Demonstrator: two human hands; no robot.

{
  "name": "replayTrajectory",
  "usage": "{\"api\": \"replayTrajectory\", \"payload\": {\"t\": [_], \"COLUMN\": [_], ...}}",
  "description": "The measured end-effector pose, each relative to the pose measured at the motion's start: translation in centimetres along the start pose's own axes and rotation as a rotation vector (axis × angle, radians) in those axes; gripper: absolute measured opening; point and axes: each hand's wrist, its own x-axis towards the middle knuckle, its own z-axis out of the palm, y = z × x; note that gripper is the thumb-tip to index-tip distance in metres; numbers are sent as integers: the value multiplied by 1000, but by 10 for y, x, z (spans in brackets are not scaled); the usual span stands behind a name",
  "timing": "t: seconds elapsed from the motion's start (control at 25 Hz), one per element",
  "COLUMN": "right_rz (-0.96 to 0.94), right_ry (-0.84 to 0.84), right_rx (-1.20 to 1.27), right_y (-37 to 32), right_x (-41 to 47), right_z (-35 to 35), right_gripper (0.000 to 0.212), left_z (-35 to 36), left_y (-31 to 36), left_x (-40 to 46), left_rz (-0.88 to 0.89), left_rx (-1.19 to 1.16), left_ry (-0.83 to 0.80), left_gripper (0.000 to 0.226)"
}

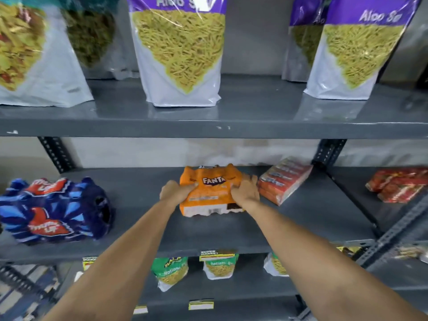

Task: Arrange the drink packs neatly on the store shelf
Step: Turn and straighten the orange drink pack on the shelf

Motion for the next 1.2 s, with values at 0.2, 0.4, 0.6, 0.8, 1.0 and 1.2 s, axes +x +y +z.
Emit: {"api": "replayTrajectory", "payload": {"t": [0.2, 0.4, 0.6, 0.8, 1.0, 1.2], "right_rz": [196, 72, -49, -171, -99, -28], "right_ry": [-228, -208, -210, -193, -415, -493], "right_rx": [343, 388, 266, 30, 51, 32], "right_y": [12, 37, 55, 54, 60, 38], "right_x": [6, -9, -1, -8, 12, 21], "right_z": [-24, -23, -28, -26, -36, -41], "right_gripper": [21, 53, 75, 94, 98, 88], "left_z": [12, 24, 36, 45, 30, 46], "left_y": [-8, -24, -31, -38, -49, -22], "left_x": [-8, -23, -34, -43, -26, -28], "left_rz": [-70, 25, 98, 92, -74, -37], "left_rx": [-296, -106, 69, 77, 305, 63], "left_ry": [-81, 143, 291, 337, 149, 179], "left_gripper": [46, 48, 57, 34, 28, 35]}}
